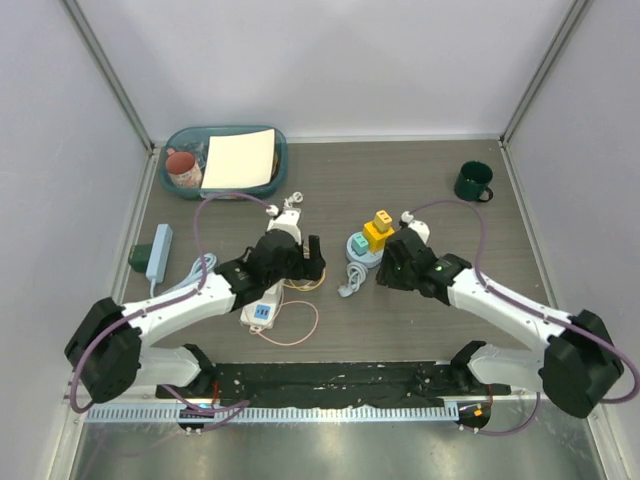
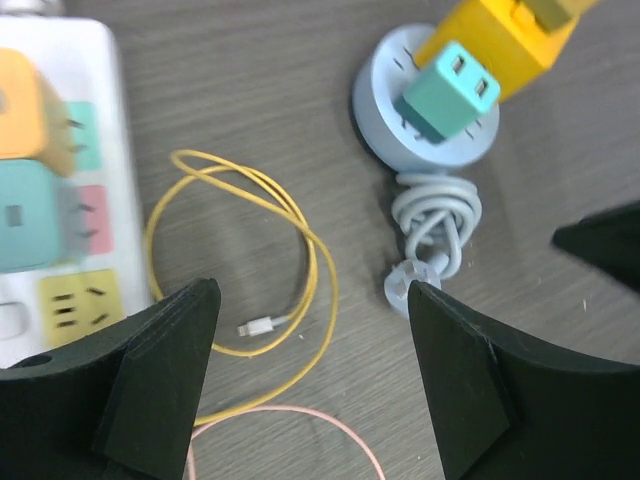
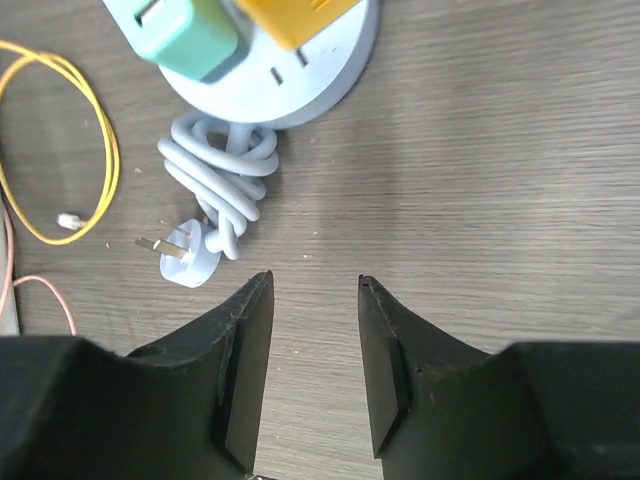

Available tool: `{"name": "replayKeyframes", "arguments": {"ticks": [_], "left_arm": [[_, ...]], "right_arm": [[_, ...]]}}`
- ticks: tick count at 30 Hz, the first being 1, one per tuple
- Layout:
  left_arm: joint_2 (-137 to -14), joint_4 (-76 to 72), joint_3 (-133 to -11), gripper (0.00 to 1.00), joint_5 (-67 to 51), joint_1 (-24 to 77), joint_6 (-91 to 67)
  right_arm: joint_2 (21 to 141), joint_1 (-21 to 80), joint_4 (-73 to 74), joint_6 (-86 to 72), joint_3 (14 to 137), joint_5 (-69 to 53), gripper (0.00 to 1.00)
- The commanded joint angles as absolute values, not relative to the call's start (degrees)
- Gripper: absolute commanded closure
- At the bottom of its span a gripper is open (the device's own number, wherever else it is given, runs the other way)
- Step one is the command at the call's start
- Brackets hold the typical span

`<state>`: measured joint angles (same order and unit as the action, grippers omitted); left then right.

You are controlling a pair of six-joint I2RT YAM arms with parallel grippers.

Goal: Pull the plug off the socket

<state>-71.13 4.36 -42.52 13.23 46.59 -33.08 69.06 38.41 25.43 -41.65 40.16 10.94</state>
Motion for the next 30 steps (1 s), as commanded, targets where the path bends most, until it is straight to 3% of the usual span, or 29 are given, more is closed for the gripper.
{"name": "replayKeyframes", "arguments": {"ticks": [1,4,9,20,30], "left_arm": [[-76.1,-10.1,-40.8,0.19,2.5,46.8,-28.0],[-81.1,-13.1,-42.3,0.18,-1.4,46.7,-25.2],[-87.4,-18.5,-47.3,0.17,-5.4,46.6,-19.4],[-100.8,-16.3,-62.5,0.19,-13.3,46.3,-9.9],[-106.3,-17.9,-62.1,0.24,-15.9,45.6,-8.8]], "right_arm": [[62.9,35.4,33.0,-40.2,46.2,17.5,0.55],[62.0,28.1,35.4,-32.4,53.0,15.5,0.50],[72.3,17.3,37.6,-21.2,66.1,1.9,0.42],[89.5,16.7,39.2,-13.4,81.3,-7.7,0.43],[93.2,16.7,38.8,-12.5,82.4,-9.6,0.42]]}}
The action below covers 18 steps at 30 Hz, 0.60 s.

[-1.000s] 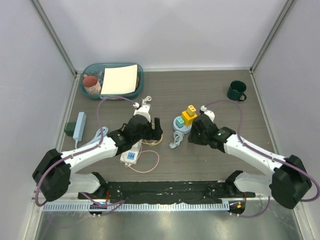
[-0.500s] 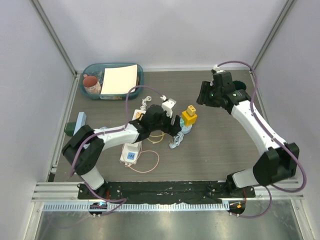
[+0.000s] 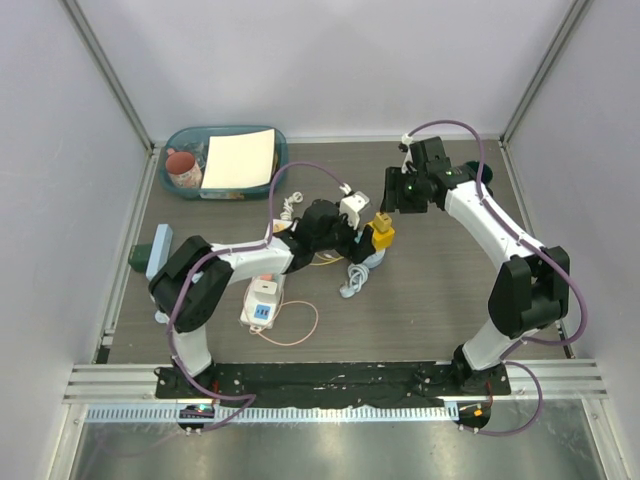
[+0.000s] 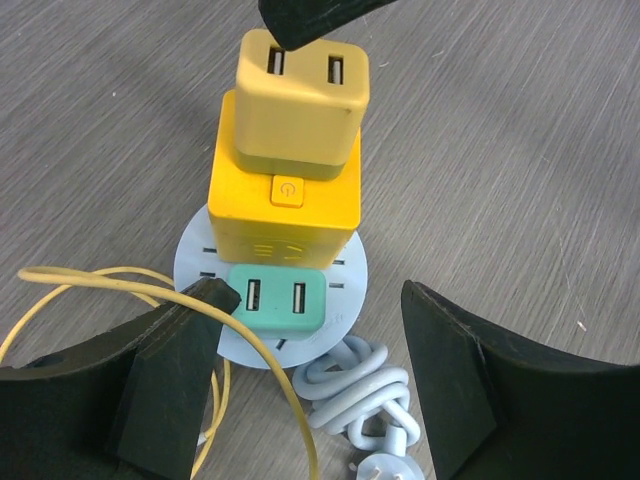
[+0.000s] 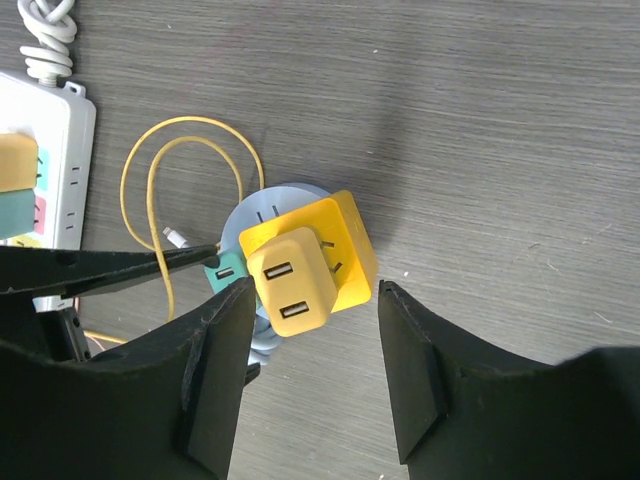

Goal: Pull the plug off the socket

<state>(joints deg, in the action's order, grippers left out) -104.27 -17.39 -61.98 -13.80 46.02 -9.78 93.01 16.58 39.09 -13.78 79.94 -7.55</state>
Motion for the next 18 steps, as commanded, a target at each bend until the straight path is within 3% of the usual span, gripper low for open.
{"name": "replayKeyframes", "arguments": {"ticks": [1,15,18], "left_arm": [[-106.7,-18.5,-61.9,0.25,-15.9,45.4,-8.9],[-102.5,-17.1,-62.2,0.13,-15.2,45.0,-5.0],[-103.0,-16.2,-62.6,0.06,-14.3,45.0,-4.4]], "right_arm": [[93.2,16.7,38.8,-12.3,82.4,-9.8,0.42],[92.8,16.7,37.2,-12.1,80.6,-10.6,0.39],[92.2,16.7,36.8,-12.3,80.2,-10.5,0.38]]}}
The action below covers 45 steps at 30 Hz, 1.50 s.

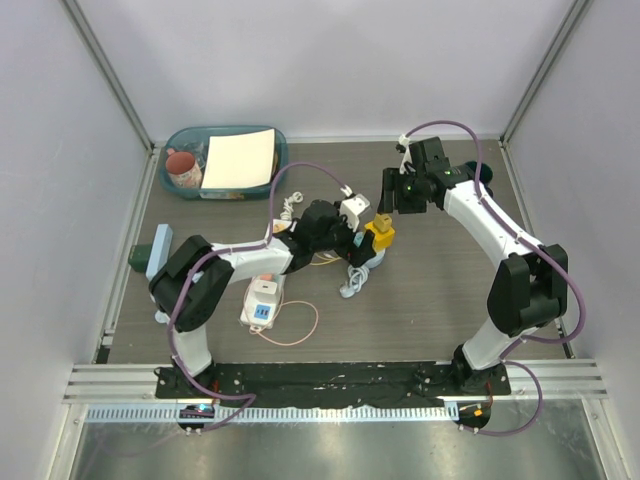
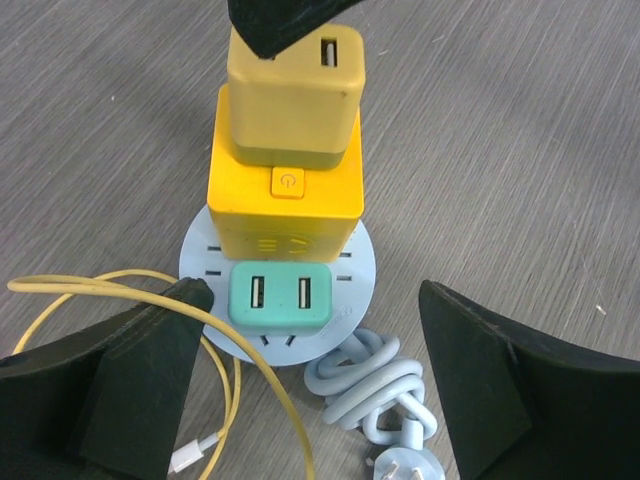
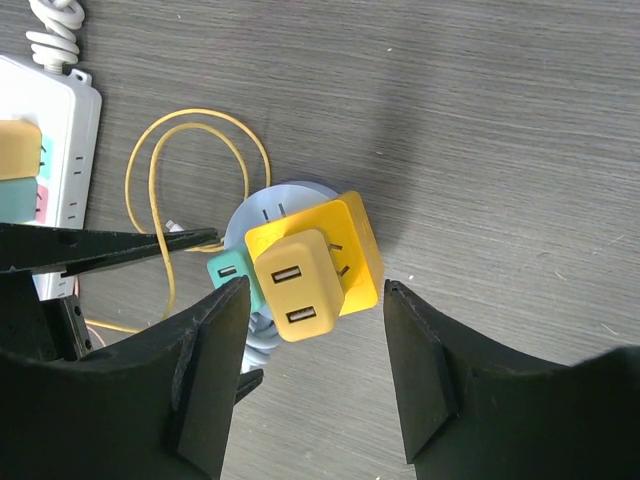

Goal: Pull the plug off the socket

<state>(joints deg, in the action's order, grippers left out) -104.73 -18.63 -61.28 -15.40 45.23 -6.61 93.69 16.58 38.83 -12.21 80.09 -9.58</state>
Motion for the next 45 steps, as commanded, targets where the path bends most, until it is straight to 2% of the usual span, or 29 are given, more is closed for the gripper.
{"name": "replayKeyframes", "arguments": {"ticks": [1,9,15,20,27,39,45], "left_arm": [[-103.2,-16.3,-62.5,0.04,-14.2,45.0,-4.3],[-103.9,-15.9,-63.8,0.03,-15.3,44.6,-4.2],[-107.9,-16.3,-64.1,0.12,-17.1,44.6,-5.7],[-110.4,-17.8,-63.8,0.16,-16.9,44.5,-6.4],[-111.9,-17.8,-63.6,0.32,-15.7,44.6,-6.4],[-114.0,-16.4,-64.8,0.41,-15.5,44.6,-6.7],[-114.3,-16.2,-64.8,0.41,-14.9,44.6,-7.2]], "right_arm": [[91.9,16.7,36.8,-12.4,80.2,-10.1,0.38],[91.2,16.7,36.7,-12.4,80.1,-9.5,0.37],[91.6,16.7,36.3,-12.0,79.9,-10.2,0.37],[91.9,16.7,35.9,-11.3,79.6,-12.3,0.38],[92.4,16.6,35.6,-9.8,78.1,-11.7,0.39],[94.0,17.1,34.9,-9.3,78.5,-11.2,0.44],[94.4,17.8,34.7,-9.6,77.9,-10.0,0.44]]}}
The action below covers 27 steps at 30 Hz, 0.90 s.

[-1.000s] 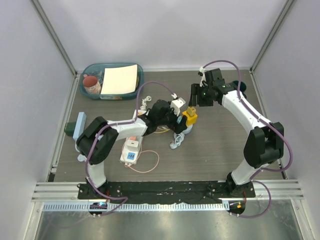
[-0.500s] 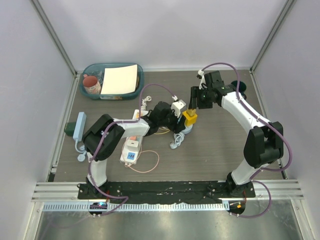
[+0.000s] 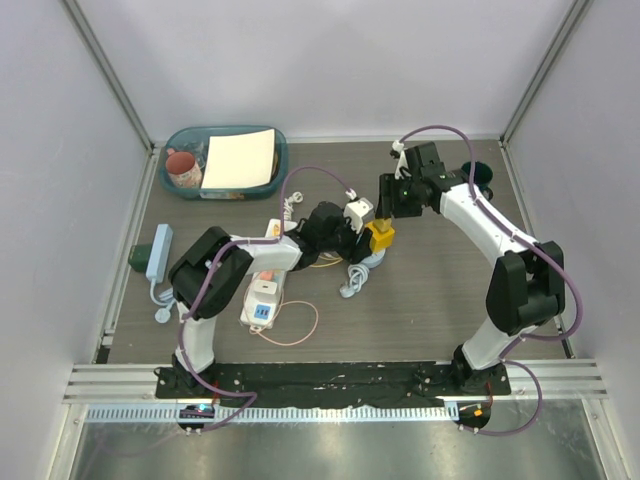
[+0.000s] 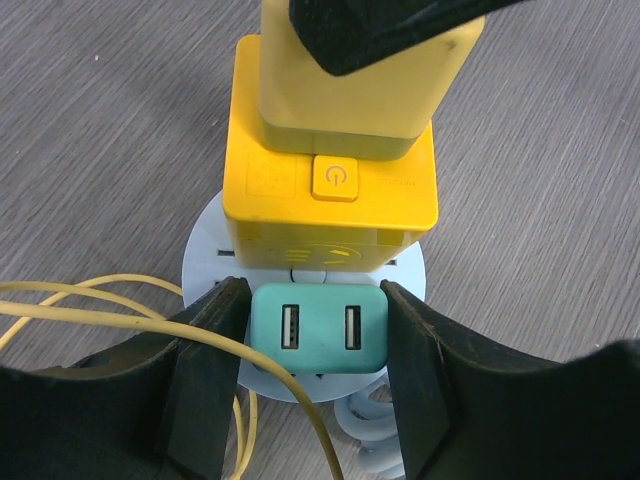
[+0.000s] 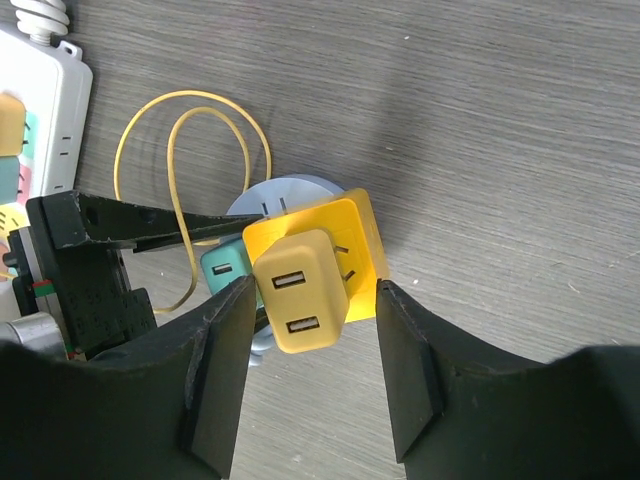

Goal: Pull the plug off the socket

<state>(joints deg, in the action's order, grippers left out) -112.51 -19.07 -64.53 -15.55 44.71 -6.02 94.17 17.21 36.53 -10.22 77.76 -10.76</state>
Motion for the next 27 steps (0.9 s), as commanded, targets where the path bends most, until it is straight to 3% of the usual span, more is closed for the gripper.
{"name": "replayKeyframes", "arguments": {"ticks": [1,4,10,15,17,27], "left_arm": [[-114.4,-16.1,-64.8,0.41,-14.9,44.5,-7.2],[-114.6,-15.8,-64.6,0.41,-14.4,44.6,-7.3],[-114.9,-15.7,-64.2,0.42,-13.4,44.6,-7.3],[-116.2,-14.9,-64.8,0.43,-12.6,44.6,-7.6],[-116.7,-14.8,-64.9,0.44,-12.4,44.5,-7.6],[-118.8,-14.4,-65.1,0.46,-12.0,44.5,-8.3]], "right_arm": [[94.7,17.8,34.7,-9.6,78.0,-9.8,0.44],[94.7,18.0,34.7,-9.8,78.3,-8.8,0.45],[95.2,18.2,34.5,-9.7,78.5,-8.3,0.62],[93.3,18.2,33.1,-9.6,78.3,-9.0,0.93],[92.6,18.2,33.0,-9.8,78.7,-8.9,0.99],[85.2,19.6,23.7,-7.7,71.5,-11.7,0.99]]}}
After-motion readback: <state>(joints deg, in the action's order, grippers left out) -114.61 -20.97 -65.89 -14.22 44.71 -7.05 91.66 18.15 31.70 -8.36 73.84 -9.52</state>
